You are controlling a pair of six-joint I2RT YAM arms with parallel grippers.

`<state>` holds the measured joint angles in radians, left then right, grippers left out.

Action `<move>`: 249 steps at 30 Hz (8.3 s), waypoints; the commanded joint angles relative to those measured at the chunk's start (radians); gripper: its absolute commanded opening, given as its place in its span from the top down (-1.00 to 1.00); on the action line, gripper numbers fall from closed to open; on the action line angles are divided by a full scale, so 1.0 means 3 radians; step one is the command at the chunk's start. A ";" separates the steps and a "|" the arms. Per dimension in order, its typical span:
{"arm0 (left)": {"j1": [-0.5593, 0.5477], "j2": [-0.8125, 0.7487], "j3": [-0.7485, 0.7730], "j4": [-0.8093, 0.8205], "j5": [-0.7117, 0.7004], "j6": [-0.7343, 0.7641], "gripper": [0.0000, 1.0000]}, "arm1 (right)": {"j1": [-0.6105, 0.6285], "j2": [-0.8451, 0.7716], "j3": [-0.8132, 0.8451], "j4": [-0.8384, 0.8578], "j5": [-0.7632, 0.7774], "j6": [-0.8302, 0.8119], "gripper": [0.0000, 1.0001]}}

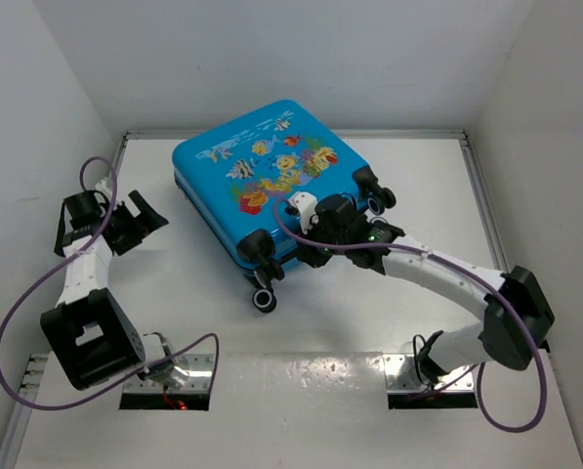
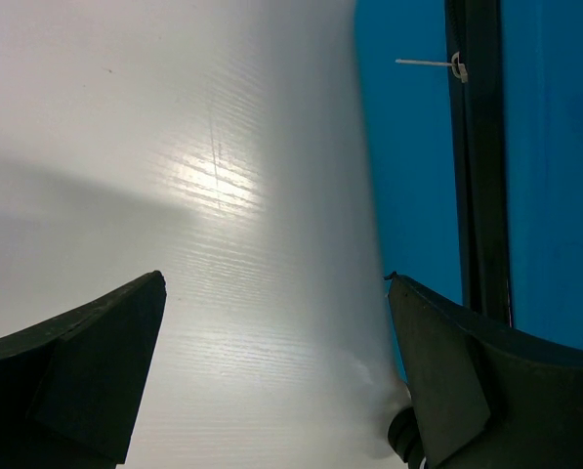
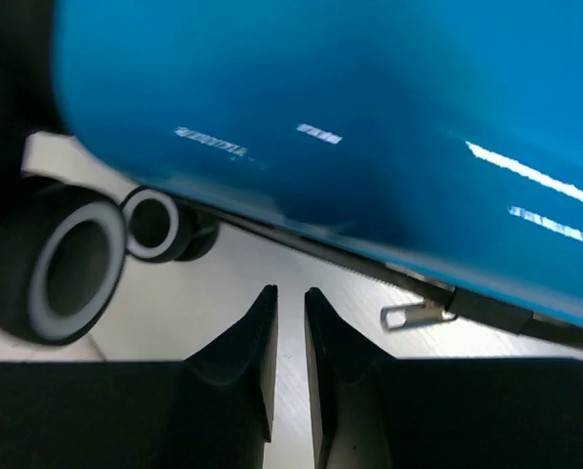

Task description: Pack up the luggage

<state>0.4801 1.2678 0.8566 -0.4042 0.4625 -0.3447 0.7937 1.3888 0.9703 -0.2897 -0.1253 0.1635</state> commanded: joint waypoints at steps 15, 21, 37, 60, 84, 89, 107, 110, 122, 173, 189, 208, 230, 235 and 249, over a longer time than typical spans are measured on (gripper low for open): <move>0.0138 -0.0008 0.0013 -0.0008 -0.0003 0.0131 -0.99 | -0.0896 -0.0017 -0.0350 -0.0103 0.0407 -0.0274 0.67; 0.0138 0.0023 0.0013 -0.0008 0.0028 0.0131 -0.99 | -0.1250 -0.0410 -0.0493 -0.0226 0.0290 -0.0356 0.39; 0.0169 -0.0544 -0.0217 0.0273 0.0498 -0.0037 -0.99 | -0.0999 -0.0549 -0.1511 0.2114 -0.0391 0.0524 -0.45; 0.0169 -0.0984 -0.0488 0.0273 0.0498 0.0034 -0.99 | -0.0472 0.0054 -0.1572 0.2970 0.0326 0.0248 -0.10; -0.0204 -0.1240 -0.0249 -0.0052 0.0589 0.0304 -0.99 | -0.0841 -0.0104 -0.1665 0.3211 -0.0099 0.0279 1.00; -0.0878 -0.1066 0.0304 -0.0743 0.0183 0.0801 -0.99 | -0.0841 -0.0078 -0.1557 0.2818 -0.0058 -0.0135 1.00; -0.1606 -0.0862 0.0489 -0.0730 -0.0274 -0.0605 -0.99 | -0.0534 0.0468 -0.0857 0.2653 0.0029 -0.0402 1.00; -0.1330 -0.0698 0.0453 -0.0341 0.0099 -0.0758 -0.99 | -0.0559 0.0632 -0.0704 0.2699 0.0055 -0.0386 1.00; -0.1748 -0.0697 0.0765 -0.0406 -0.0253 -0.0723 -0.99 | -0.0559 0.1046 -0.0259 0.2776 0.0147 -0.0157 1.00; -0.2347 0.0258 0.1225 -0.1460 -0.1041 -0.1520 1.00 | -0.0400 0.1236 -0.0166 0.2883 0.0483 0.0023 1.00; -0.1412 0.0115 0.1164 -0.1583 -0.1112 -0.1362 1.00 | -0.1218 0.0730 -0.0724 0.2530 0.0832 0.0212 1.00; -0.0654 0.0570 0.1409 -0.1455 -0.1322 -0.0963 1.00 | -0.1945 0.1312 -0.0254 0.2775 0.0347 0.0146 1.00; -0.0593 0.1383 0.1736 -0.0847 -0.1650 -0.0033 1.00 | -0.1960 0.2712 0.1739 0.3113 0.0035 -0.0152 1.00; -0.0593 0.1542 0.1900 -0.0739 -0.1455 0.0100 1.00 | -0.1950 0.3183 0.2333 0.3083 -0.0017 0.0002 1.00; -0.0593 0.1480 0.1721 -0.0305 -0.1098 0.0473 0.94 | -0.1792 0.4447 0.4063 0.2924 0.0044 0.0278 0.84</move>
<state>0.2550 1.6241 1.4200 -0.8139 0.3138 -0.2687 0.2752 2.7220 2.1628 0.5133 -0.2844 0.2356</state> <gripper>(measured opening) 0.519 0.060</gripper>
